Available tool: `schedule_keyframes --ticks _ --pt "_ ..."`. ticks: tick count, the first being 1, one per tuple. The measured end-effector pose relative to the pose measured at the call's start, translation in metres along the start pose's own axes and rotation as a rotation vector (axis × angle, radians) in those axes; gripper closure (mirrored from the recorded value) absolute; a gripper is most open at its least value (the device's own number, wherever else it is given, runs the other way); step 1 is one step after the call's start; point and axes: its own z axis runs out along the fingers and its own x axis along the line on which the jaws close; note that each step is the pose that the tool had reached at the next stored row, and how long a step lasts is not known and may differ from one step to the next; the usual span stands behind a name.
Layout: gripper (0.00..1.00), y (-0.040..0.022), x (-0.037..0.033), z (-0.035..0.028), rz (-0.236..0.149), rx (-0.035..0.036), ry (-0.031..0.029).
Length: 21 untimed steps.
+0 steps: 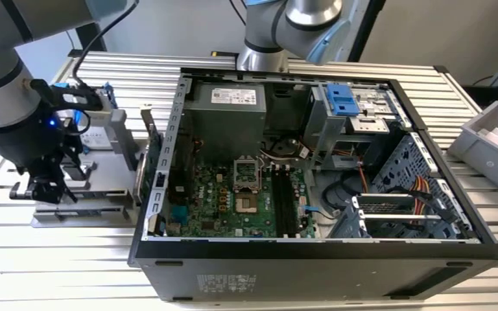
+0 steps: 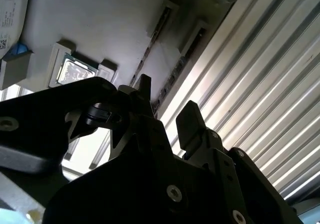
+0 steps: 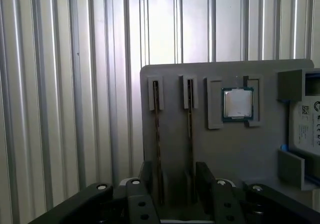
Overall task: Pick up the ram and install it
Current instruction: 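Pick up the ram and move it above insertion slot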
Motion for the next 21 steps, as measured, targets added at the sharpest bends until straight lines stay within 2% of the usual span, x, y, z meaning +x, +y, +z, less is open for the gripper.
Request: schedule_keyframes --ticks 3,5,13,21 --pt "0.00 0.0004 0.0034 0.0037 0.000 -0.0001 -0.0051" --pt "0.00 0.0006 0.0043 0.0067 0.000 0.0000 -0.0063" --pt "0.00 0.0013 0.0056 0.0192 -0.004 -0.0004 -0.0062" --pt "0.00 0.0055 0.0087 0.0314 -0.014 -0.0009 -0.0064"
